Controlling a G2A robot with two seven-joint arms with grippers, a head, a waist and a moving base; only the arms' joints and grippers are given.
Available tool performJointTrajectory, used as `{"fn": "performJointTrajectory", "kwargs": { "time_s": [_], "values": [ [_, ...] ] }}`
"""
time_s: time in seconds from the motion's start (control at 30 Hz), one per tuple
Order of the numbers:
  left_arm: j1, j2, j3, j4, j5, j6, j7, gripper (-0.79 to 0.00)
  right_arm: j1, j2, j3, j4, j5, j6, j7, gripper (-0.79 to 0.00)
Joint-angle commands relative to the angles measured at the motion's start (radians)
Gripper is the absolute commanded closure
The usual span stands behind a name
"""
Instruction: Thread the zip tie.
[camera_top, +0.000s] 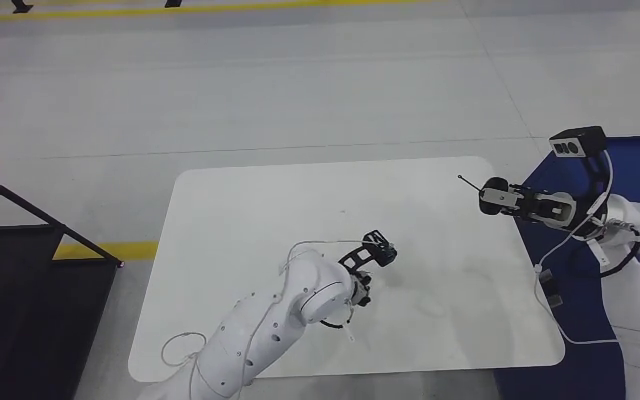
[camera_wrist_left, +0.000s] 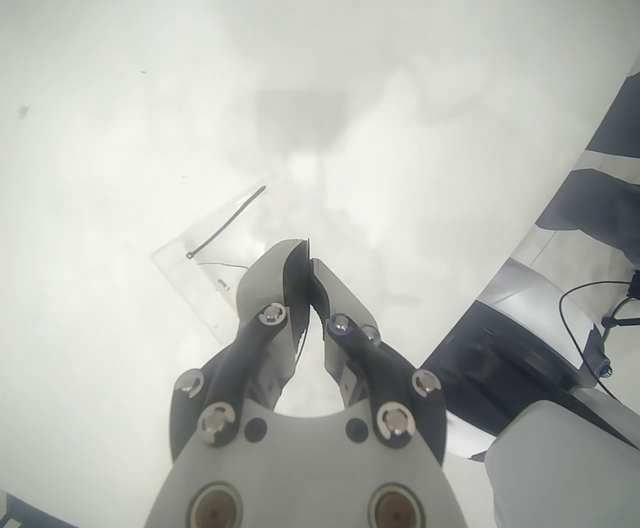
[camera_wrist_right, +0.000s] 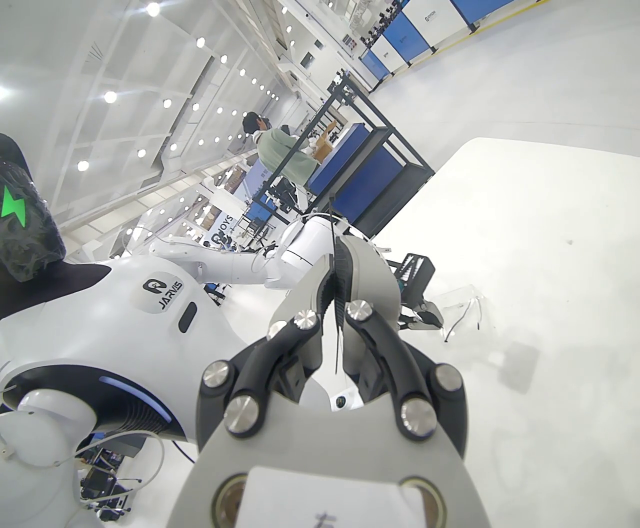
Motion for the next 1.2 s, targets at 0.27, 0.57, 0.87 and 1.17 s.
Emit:
{"fn": "performJointTrajectory", "kwargs": {
  "time_s": [0.27,0.57,0.87,1.17],
  "values": [
    [-0.051,-0.026,0.025,0.118,-0.058,0.015,0.01,0.0,0.0,0.0,0.0,0.0,0.0,0.0,0.0,0.0],
    [-0.067,-0.033,0.029,0.147,-0.071,0.005,0.003,0.0,0.0,0.0,0.0,0.0,0.0,0.0,0.0,0.0],
    [-0.072,-0.039,0.032,0.158,-0.075,0.004,0.014,0.0,0.0,0.0,0.0,0.0,0.0,0.0,0.0,0.0],
    [-0.06,-0.033,0.011,0.137,-0.07,0.0,-0.001,0.0,0.0,0.0,0.0,0.0,0.0,0.0,0.0,0.0]
  ]
}}
